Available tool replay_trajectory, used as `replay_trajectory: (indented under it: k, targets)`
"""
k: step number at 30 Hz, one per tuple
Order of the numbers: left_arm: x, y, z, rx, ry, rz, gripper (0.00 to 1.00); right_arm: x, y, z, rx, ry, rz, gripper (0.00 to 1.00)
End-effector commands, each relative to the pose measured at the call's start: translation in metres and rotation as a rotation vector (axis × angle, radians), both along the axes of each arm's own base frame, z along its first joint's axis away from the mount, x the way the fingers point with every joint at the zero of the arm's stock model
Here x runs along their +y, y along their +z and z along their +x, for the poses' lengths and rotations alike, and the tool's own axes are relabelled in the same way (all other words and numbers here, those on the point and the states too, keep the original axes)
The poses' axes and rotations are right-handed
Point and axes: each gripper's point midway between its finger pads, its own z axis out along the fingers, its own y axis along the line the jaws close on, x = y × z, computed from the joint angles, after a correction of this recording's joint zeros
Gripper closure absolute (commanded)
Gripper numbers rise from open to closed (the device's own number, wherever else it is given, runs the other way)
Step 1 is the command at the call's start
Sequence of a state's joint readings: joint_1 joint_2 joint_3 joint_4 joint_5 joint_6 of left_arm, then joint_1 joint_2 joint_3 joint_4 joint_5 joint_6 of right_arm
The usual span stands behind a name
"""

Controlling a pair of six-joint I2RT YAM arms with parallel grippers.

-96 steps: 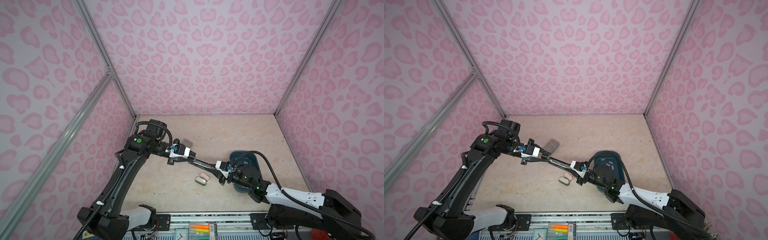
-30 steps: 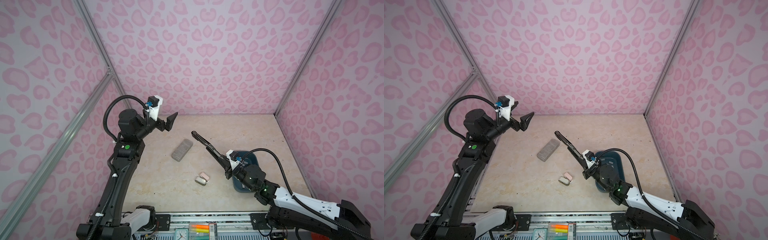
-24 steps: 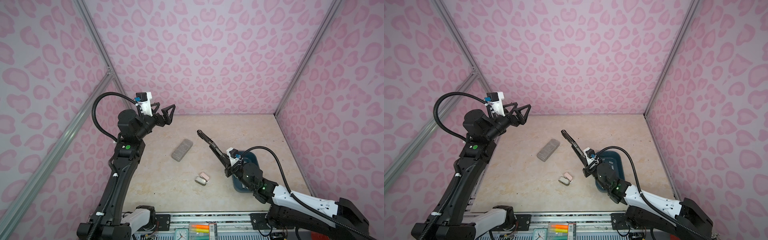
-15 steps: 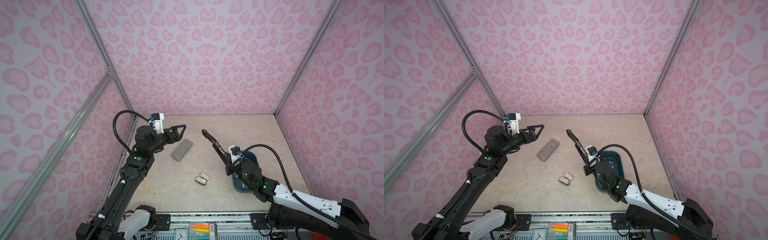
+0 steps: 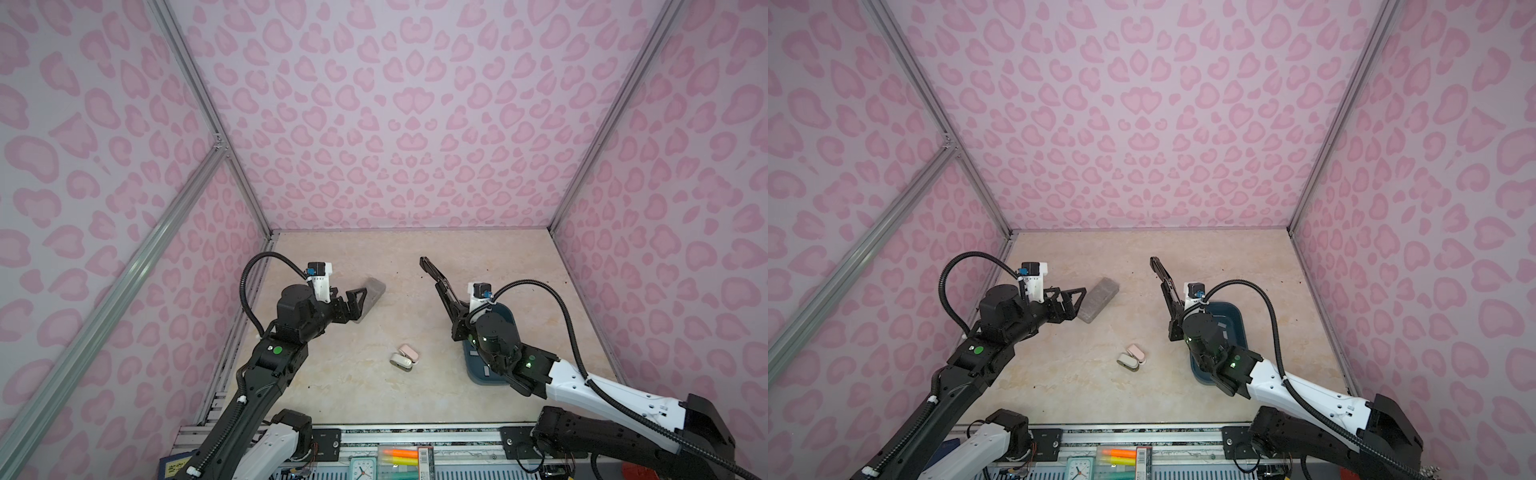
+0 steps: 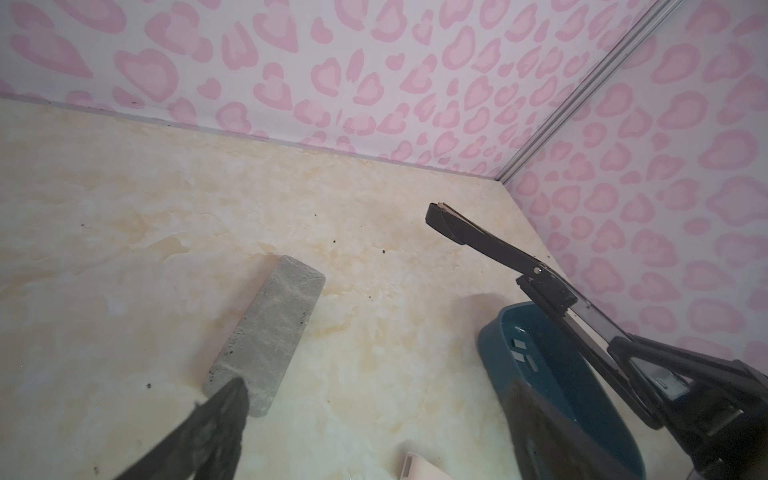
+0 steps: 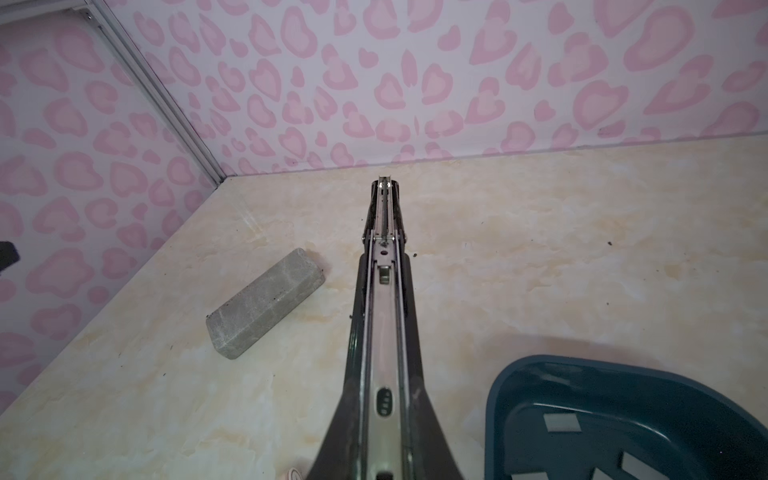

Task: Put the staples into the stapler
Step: 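Lower the unfolded stapler onto the table with the right gripper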

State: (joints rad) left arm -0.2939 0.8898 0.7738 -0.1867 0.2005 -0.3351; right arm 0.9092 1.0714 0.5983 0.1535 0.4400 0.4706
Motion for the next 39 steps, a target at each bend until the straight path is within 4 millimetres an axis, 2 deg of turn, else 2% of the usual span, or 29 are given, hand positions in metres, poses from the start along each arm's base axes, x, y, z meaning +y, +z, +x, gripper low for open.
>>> replay_trajectory:
  k: [1,5,8,12,14,17,21,24,29,34,39]
  targets:
    - [0.012,-0.003,0.011,0.035,0.049,0.116,0.03,0.014,0.026,0.019,-0.114,-0.037,0.059,1.0]
    - [-0.003,0.013,0.003,0.009,-0.049,0.089,0.03,0.024,0.011,0.032,-0.137,-0.047,-0.019,1.0]
    - [-0.003,0.029,-0.002,-0.051,-0.041,0.048,0.03,0.031,-0.002,0.037,-0.12,-0.049,-0.021,1.0]
    - [0.005,0.031,-0.006,-0.039,0.003,0.044,0.03,0.055,-0.019,0.036,-0.069,0.019,-0.051,1.0]
    - [0.006,0.029,-0.009,-0.026,0.007,0.033,0.03,0.064,-0.032,0.034,-0.04,0.027,-0.069,1.0]
    - [0.008,0.02,-0.016,-0.013,0.008,0.029,0.03,0.067,-0.049,0.037,-0.009,-0.013,-0.102,1.0]
    - [0.031,-0.008,-0.022,0.047,0.12,0.088,0.03,0.059,-0.071,0.043,0.017,-0.101,-0.158,1.0]
    - [0.04,-0.019,-0.029,0.082,0.159,0.105,0.03,0.053,-0.08,0.044,0.014,-0.141,-0.155,1.0]
    - [0.043,-0.019,-0.042,0.054,0.157,0.084,0.03,0.049,-0.088,0.042,-0.001,-0.16,-0.108,1.0]
    - [0.052,-0.026,-0.042,0.068,0.201,0.118,0.03,0.06,-0.105,0.042,0.036,-0.111,-0.124,1.0]
    - [0.051,-0.033,-0.04,0.1,0.2,0.134,0.03,0.07,-0.123,0.045,0.057,-0.097,-0.132,1.0]
